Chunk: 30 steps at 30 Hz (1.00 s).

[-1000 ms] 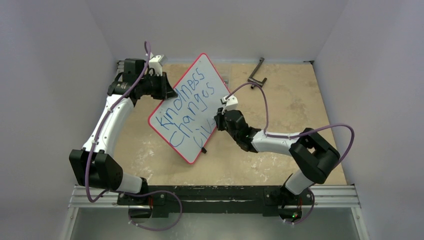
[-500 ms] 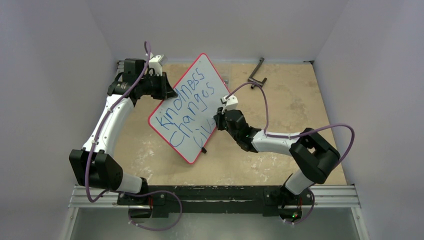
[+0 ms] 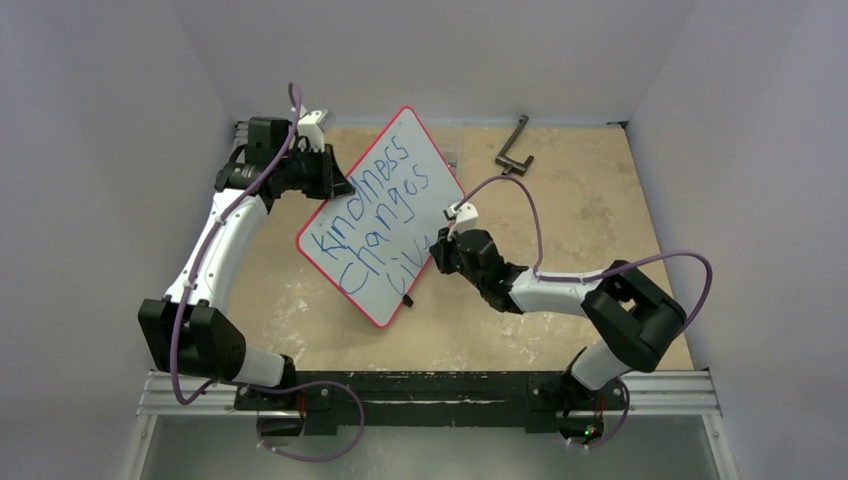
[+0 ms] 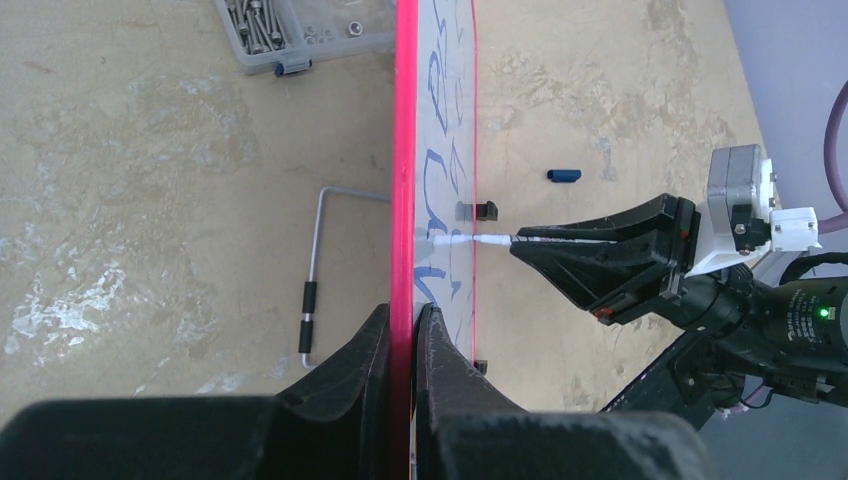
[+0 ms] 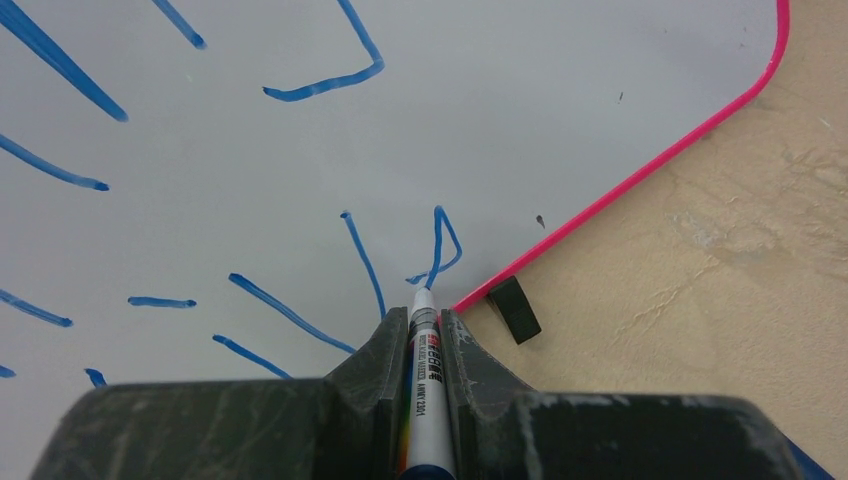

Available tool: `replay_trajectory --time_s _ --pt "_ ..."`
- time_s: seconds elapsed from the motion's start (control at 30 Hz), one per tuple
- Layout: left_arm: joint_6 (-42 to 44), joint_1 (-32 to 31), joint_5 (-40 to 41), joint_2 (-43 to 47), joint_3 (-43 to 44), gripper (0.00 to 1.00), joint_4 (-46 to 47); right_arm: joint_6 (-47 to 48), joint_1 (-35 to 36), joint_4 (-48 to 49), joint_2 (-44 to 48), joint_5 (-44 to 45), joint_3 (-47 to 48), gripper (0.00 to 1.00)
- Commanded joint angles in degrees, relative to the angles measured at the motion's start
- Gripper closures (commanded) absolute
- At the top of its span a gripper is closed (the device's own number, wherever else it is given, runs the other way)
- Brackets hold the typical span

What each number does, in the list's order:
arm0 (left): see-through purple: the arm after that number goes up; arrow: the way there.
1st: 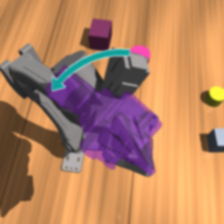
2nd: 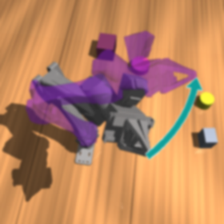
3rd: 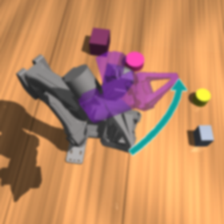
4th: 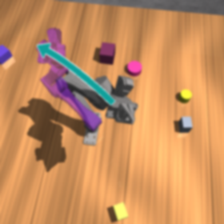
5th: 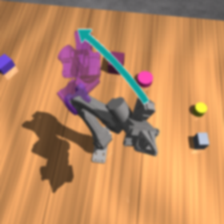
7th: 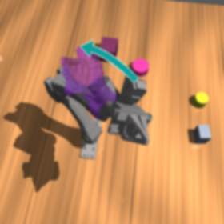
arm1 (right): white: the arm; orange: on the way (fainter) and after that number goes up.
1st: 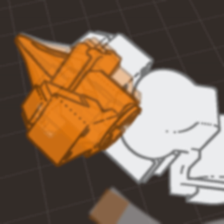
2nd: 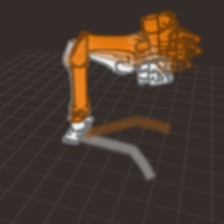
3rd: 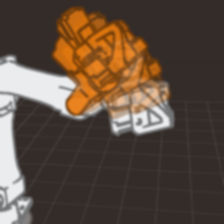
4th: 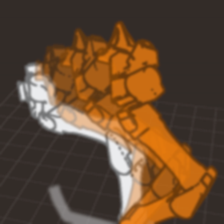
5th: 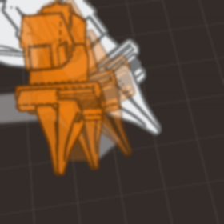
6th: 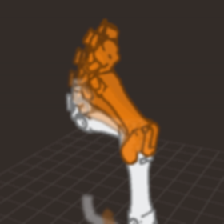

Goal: Write a sentence on the whiteboard

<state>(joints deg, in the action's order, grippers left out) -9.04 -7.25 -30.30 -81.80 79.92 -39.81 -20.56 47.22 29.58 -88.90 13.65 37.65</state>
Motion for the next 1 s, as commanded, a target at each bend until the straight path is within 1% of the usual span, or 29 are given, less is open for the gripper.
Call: replay_trajectory --time_s 0.0,0.23,0.43,0.73,0.97 --pt "4.72 -0.01 6.75 -0.21 0.06 1.00 -3.68 -1.20 0.57 2.85 0.72 -4.29 -0.47 1.00" --pt "4.65 -0.05 6.66 -0.28 -0.01 1.00 -3.69 -3.02 0.61 -0.15 -0.50 -0.17 0.96 1.00" --pt "4.72 -0.05 6.66 -0.14 -0.03 1.00 -3.66 -2.32 0.46 -2.97 -2.18 3.56 3.95 1.00" --pt "4.69 -0.05 6.66 -0.15 -0.03 1.00 -3.64 -0.86 0.11 -5.56 -4.35 6.19 8.66 1.00" --pt "4.68 -0.06 6.66 -0.15 -0.03 1.00 -3.67 0.73 -0.29 -6.83 -3.70 6.62 10.27 1.00"
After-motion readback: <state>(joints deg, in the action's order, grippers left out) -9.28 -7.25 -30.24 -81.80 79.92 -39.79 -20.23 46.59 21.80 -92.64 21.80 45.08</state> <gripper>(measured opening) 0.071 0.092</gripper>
